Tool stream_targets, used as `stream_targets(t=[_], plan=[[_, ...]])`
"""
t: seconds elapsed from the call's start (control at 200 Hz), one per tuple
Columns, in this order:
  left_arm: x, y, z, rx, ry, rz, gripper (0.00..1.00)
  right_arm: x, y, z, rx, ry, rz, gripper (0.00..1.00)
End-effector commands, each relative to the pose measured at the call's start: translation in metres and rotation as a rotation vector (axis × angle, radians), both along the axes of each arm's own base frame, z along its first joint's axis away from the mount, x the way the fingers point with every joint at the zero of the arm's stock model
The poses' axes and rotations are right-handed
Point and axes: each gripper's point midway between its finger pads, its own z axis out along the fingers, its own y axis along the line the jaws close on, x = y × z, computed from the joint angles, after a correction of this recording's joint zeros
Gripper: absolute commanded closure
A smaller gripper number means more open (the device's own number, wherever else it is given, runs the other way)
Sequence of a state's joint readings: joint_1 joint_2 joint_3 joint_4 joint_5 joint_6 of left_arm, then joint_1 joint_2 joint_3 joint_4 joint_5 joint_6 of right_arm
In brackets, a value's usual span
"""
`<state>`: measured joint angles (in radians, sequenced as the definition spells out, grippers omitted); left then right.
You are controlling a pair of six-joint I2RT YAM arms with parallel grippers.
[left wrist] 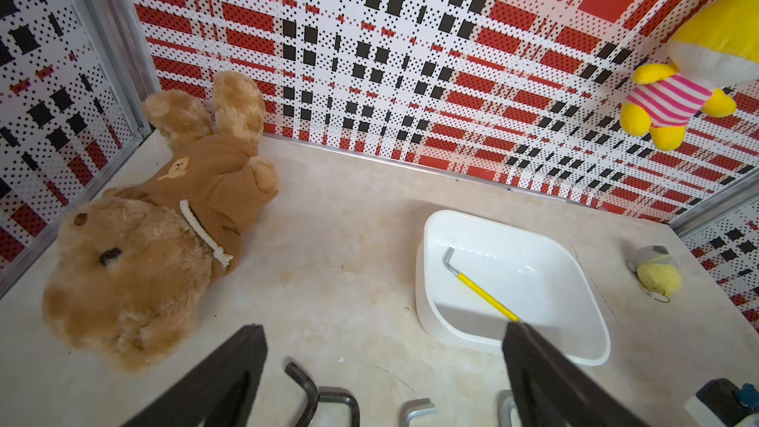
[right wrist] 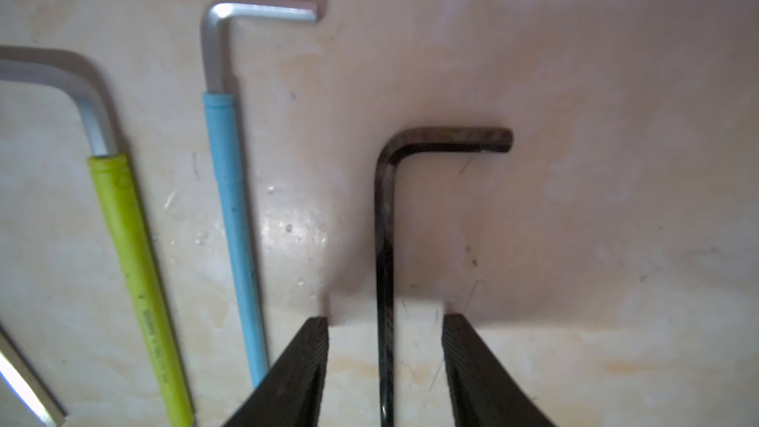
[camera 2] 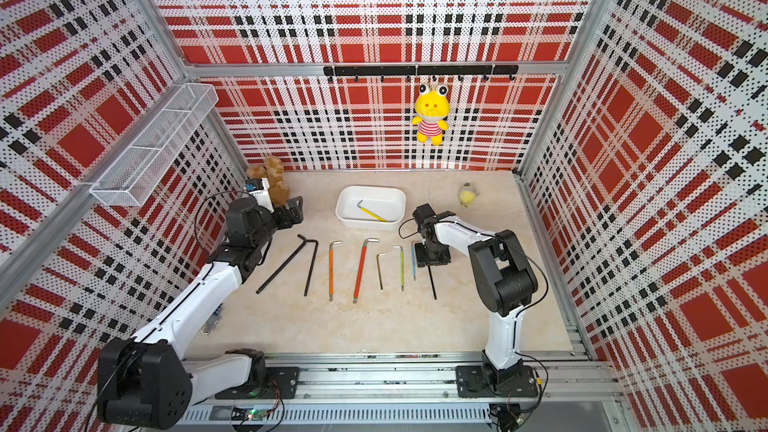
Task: Put the hex key on the desktop into the storage box
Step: Pick up the Allen key from the center of the board.
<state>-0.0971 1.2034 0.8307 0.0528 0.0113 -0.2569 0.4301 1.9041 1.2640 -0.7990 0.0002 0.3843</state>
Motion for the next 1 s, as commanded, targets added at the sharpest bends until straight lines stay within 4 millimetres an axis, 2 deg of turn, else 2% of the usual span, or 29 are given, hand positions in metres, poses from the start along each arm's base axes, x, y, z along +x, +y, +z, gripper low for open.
stream_targets(t=[0.0,0.21,0.331,0.541,0.717,0.997], plan=[[-0.001,0.0,0.008,0.01,-0.028,0.0,0.03,-0.003,-0.002,-0.01,-0.026,0.009,-0.007,0.53],[-0.002,0.0,0.009,0.009,-0.032,0.0,0.03,-0.013,-0.007,-0.022,-0.063,0.039,-0.01,0.8],[-0.001,0.001,0.009,0.009,-0.031,0.0,0.03,-0.017,-0.008,-0.024,-0.068,0.043,-0.009,1.0],[-0.002,0.001,0.01,0.009,-0.034,0.0,0.03,-0.009,-0.008,-0.012,-0.072,-0.006,0.006,1.0],[-0.004,0.003,0.013,0.009,-0.04,0.005,0.03,0.016,0.0,0.021,-0.061,-0.1,0.083,1.0],[-0.005,0.003,0.017,0.006,-0.051,0.002,0.03,0.066,0.029,0.108,0.016,-0.368,0.251,1.0]])
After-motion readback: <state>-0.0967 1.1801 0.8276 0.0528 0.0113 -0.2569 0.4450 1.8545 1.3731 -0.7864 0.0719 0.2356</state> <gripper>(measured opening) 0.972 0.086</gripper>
